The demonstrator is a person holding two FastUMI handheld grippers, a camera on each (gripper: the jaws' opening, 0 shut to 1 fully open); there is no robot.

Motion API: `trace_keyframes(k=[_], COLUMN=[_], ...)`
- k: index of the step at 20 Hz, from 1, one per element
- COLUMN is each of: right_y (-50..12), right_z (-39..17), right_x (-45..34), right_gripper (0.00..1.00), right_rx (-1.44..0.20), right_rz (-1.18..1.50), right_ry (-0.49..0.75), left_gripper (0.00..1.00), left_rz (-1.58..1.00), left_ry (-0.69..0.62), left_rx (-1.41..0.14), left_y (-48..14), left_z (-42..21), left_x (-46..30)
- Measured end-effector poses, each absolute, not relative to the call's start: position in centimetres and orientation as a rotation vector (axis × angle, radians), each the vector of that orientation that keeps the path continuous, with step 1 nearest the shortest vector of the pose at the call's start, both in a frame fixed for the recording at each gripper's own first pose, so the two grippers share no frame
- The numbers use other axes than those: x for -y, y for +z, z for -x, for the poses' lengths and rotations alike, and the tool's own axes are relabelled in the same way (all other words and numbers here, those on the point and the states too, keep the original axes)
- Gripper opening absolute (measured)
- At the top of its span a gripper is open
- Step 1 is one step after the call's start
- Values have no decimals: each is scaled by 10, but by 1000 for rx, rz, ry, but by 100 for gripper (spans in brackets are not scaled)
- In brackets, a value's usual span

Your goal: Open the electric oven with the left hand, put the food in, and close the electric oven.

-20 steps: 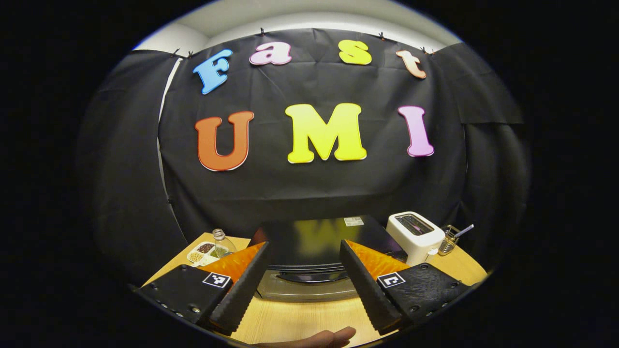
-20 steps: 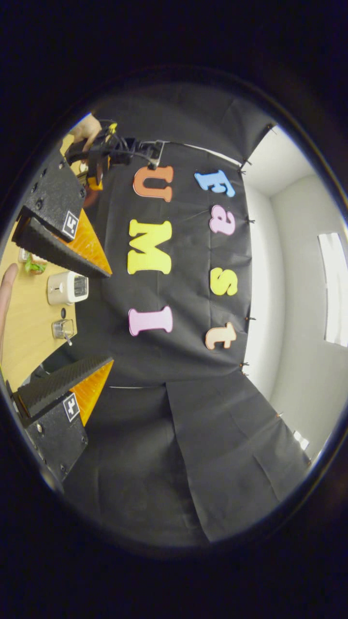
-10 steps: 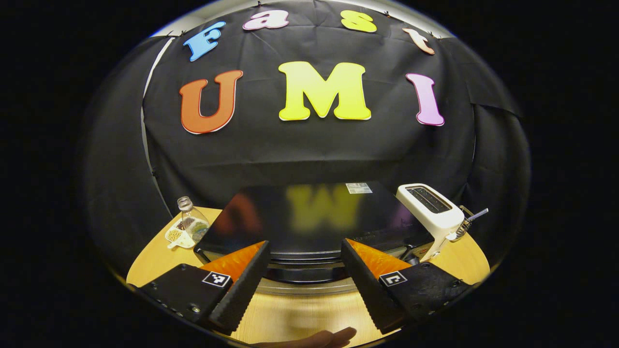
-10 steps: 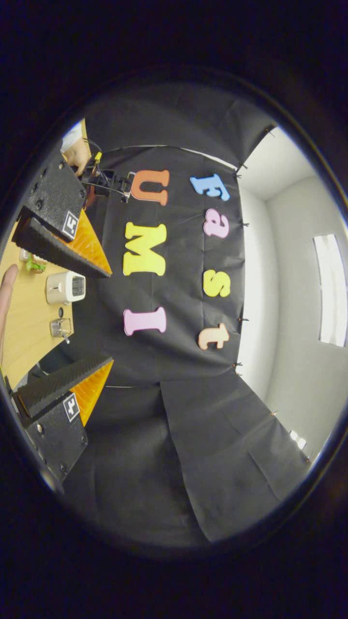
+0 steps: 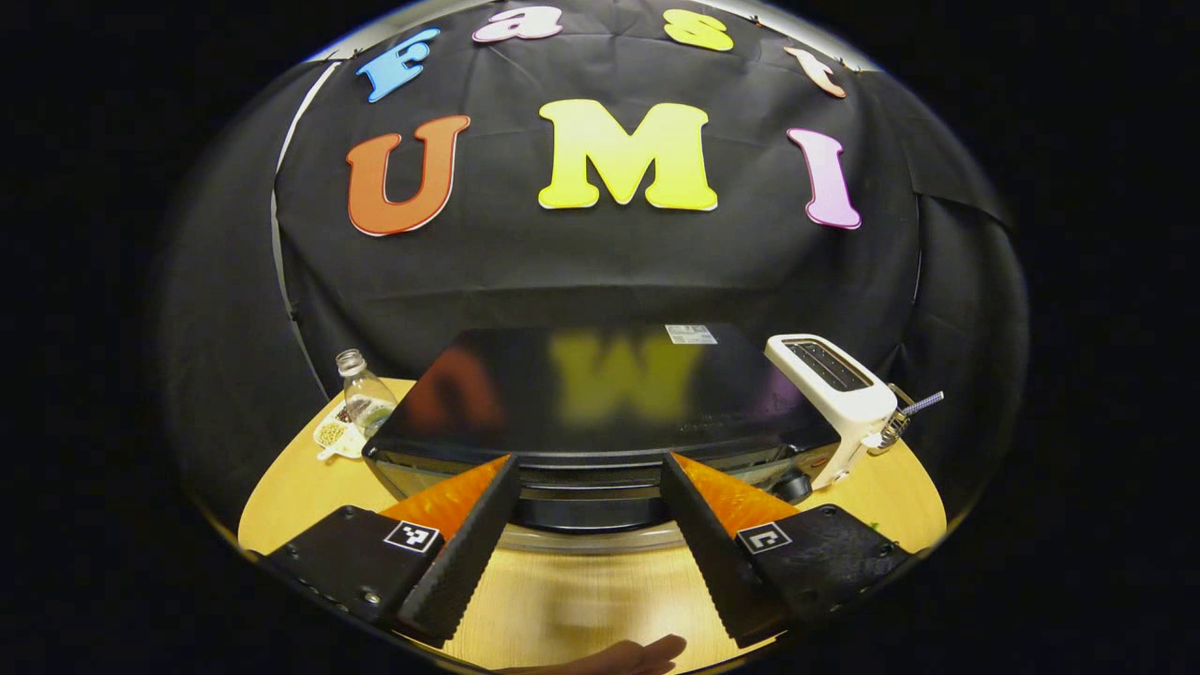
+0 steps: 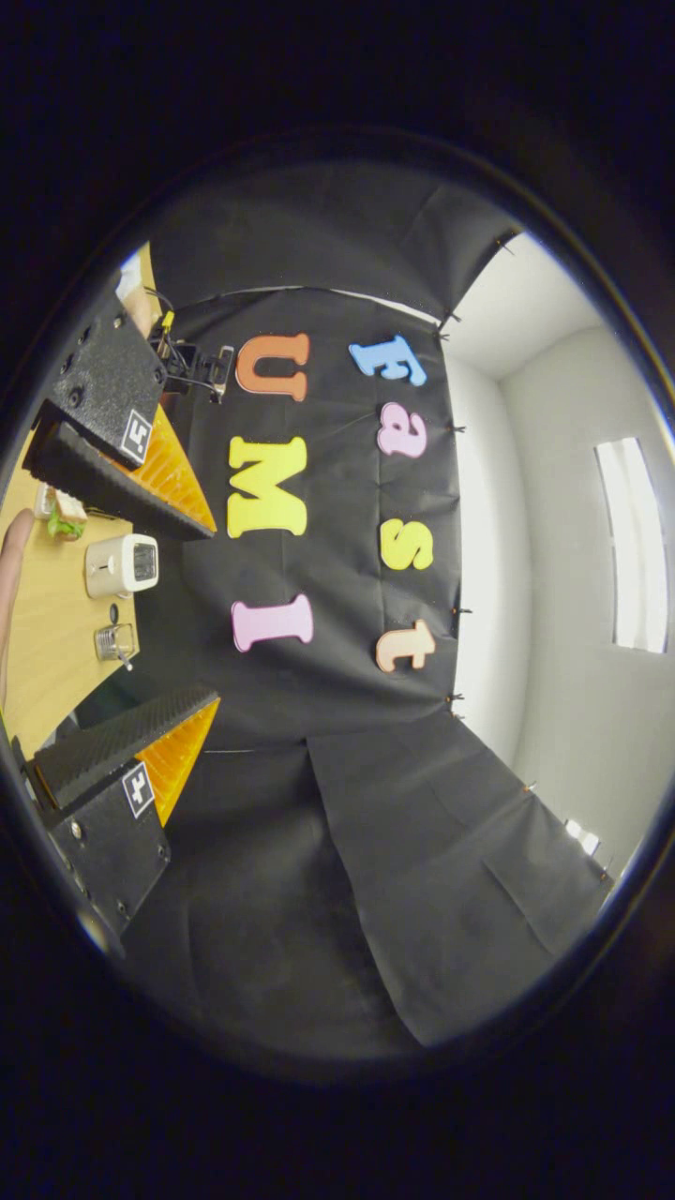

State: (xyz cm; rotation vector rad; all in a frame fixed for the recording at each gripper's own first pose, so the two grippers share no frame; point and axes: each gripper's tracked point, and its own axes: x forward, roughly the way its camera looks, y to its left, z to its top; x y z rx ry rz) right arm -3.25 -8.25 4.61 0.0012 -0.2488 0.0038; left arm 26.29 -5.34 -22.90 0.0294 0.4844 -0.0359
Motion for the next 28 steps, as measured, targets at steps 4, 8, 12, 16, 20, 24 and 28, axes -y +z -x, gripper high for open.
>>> trace_keyframes(k=[4,8,12,16,20,24,28], right_y=[47,40,25,9,11,26,27], right_z=[43,51,57,56,55,61,70], right_x=[81,73,60,52,46,50,49], right_gripper=[100,100,100,100,91,100,100], right_rx=[247,222,164,90,70,140,154], right_rz=[2,1,11,-17,-28,-2,20], right_ry=[2,23,62,80,96,58,42], left_gripper=[99,99,99,100,97,96,95], left_rz=[-28,-29,-22,-22,-27,-25,-32], left_ry=[-41,-44,-40,-37,-37,-37,-40], left_rx=[-499,-490,-483,-481,-503,-591,-634], left_y=[-233,-240,-253,-276,-312,-356,-379], left_z=[-243,-218,-188,-159,-128,-108,-103], left_x=[54,54,54,55,57,60,64])
